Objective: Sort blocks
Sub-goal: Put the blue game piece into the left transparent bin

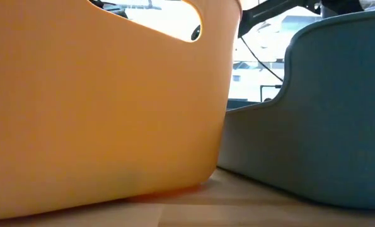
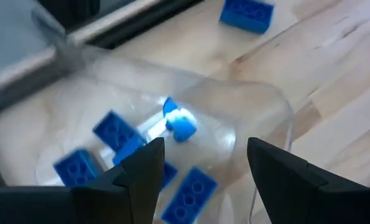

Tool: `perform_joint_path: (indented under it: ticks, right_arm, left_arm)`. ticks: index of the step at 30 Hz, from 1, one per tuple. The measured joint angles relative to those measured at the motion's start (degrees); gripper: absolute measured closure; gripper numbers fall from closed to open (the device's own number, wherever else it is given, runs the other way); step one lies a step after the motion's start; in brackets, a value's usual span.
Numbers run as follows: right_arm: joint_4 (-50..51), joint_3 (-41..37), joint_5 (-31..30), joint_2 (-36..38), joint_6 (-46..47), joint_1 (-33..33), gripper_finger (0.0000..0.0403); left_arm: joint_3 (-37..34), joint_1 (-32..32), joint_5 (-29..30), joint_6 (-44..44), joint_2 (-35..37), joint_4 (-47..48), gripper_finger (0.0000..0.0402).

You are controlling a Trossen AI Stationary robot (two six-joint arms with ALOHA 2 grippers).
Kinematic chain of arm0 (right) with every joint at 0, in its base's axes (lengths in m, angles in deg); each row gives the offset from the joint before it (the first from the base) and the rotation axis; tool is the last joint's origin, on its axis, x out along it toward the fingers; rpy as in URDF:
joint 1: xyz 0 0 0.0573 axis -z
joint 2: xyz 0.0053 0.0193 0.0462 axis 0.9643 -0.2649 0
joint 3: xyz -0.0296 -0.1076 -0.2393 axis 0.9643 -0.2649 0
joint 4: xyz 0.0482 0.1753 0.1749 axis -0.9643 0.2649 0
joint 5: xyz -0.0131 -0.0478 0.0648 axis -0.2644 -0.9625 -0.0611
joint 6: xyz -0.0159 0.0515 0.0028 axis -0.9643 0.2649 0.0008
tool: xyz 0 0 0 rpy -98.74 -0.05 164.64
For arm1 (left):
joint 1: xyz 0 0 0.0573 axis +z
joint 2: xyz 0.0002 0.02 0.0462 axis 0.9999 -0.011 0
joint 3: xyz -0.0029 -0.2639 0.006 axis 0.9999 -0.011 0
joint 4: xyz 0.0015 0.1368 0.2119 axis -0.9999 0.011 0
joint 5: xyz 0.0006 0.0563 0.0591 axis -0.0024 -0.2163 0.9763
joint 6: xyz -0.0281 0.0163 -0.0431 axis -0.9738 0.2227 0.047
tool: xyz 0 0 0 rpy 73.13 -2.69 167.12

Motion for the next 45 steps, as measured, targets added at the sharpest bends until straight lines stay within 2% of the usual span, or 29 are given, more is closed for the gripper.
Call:
perform_joint_path:
  ticks: [4,9,15,18,21,27,33,38,45]
  right_arm:
    - [-1.6,0.1,4.3,-1.4,-0.9,-0.4,0.0037]
    - [0.4,-0.1,4.4,-4.2,0.5,-2.8,0.0037]
    - [-3.0,-0.1,4.5,-3.7,2.7,-7.6,0.0037]
    - [-5.3,-1.0,2.1,-4.8,4.0,-9.4,0.004]
    - [-11.4,-5.2,1.7,-4.3,7.3,-9.6,0.0052]
    - [-21.2,-20.4,1.3,1.3,10.3,-9.4,0.0091]
    - [-38.7,-33.2,-1.2,6.8,13.4,-7.2,0.0101]
    - [-36.9,-34.8,-3.4,5.6,16.4,-5.7,0.0101]
    - [-40.3,-34.7,-6.6,4.8,16.3,-8.6,0.0101]
  left_arm:
    - [-2.6,0.0,0.0,-3.9,1.9,-0.3,0.0178]
    - [-3.7,-0.5,0.0,-6.1,4.5,0.3,0.0178]
    - [-3.7,-0.8,1.8,-7.2,8.6,0.8,0.0178]
    - [-3.7,-1.0,2.5,-7.6,11.0,1.9,0.0178]
    - [-3.7,-1.8,3.4,-8.0,13.0,3.4,0.0178]
    - [-3.7,-3.6,4.8,-8.0,14.8,4.3,0.0178]
    - [-3.7,-3.7,4.9,-8.0,14.1,4.2,0.0178]
    - [-3.7,-4.5,4.7,-8.3,14.1,4.2,0.0178]
    - [-3.7,-4.6,4.7,-8.2,14.2,4.2,0.0178]
